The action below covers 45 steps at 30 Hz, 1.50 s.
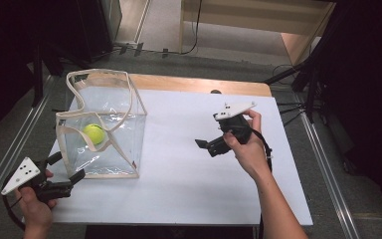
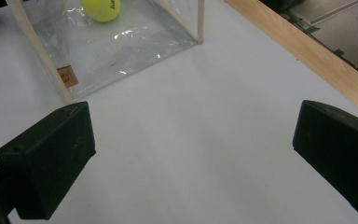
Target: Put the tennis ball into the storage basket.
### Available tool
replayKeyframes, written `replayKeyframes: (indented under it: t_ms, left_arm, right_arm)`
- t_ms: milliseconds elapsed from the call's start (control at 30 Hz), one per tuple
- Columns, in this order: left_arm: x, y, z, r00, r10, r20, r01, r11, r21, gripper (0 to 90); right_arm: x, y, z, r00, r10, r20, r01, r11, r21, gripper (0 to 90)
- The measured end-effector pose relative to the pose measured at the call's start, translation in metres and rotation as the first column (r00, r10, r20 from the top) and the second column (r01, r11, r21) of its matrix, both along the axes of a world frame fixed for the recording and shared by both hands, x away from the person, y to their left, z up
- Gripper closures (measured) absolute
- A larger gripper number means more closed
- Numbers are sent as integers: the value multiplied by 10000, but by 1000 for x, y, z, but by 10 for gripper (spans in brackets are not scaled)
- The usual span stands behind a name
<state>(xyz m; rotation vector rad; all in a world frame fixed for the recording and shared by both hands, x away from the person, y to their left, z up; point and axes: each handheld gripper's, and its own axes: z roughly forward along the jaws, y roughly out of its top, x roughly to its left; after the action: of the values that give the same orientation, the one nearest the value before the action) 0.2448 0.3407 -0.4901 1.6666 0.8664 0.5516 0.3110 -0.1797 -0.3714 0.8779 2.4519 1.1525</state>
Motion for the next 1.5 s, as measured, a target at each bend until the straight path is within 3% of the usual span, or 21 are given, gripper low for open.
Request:
replayKeyframes:
  t_ms: [367, 533, 667, 767, 1067, 1300, 1500]
  left_arm:
    - [0, 3, 0, 10000, 43, -49, -45, 9995, -302, 2]
    - [1, 6, 0, 9999, 90, -97, -95, 9984, -560, 2]
    - [1, 6, 0, 10000, 69, -68, -72, 9985, -536, 2]
    - [1, 5, 0, 9999, 102, -67, -105, 9987, -500, 2]
    - [1, 2, 0, 10000, 44, -21, -44, 9997, -237, 2]
    - [1, 3, 0, 10000, 30, -35, -31, 9996, -286, 2]
    - [1, 3, 0, 10000, 20, -20, -21, 9997, -259, 2]
  right_arm:
    - [-23, -36, -22, 9979, -644, 78, 638, 9960, 624, 0]
    - [-41, -63, -30, 9932, -1160, 126, 1133, 9844, 1348, 0]
    - [-49, -75, -42, 9889, -1475, 195, 1433, 9793, 1427, 0]
    - [-58, -87, -58, 9841, -1760, 257, 1695, 9717, 1648, 0]
    - [-78, -114, -78, 9733, -2287, 179, 2201, 9532, 2074, 0]
    - [-91, -136, -98, 9574, -2885, 114, 2746, 9221, 2725, 0]
    - [-97, -148, -107, 9479, -3179, 216, 2981, 9086, 2927, 0]
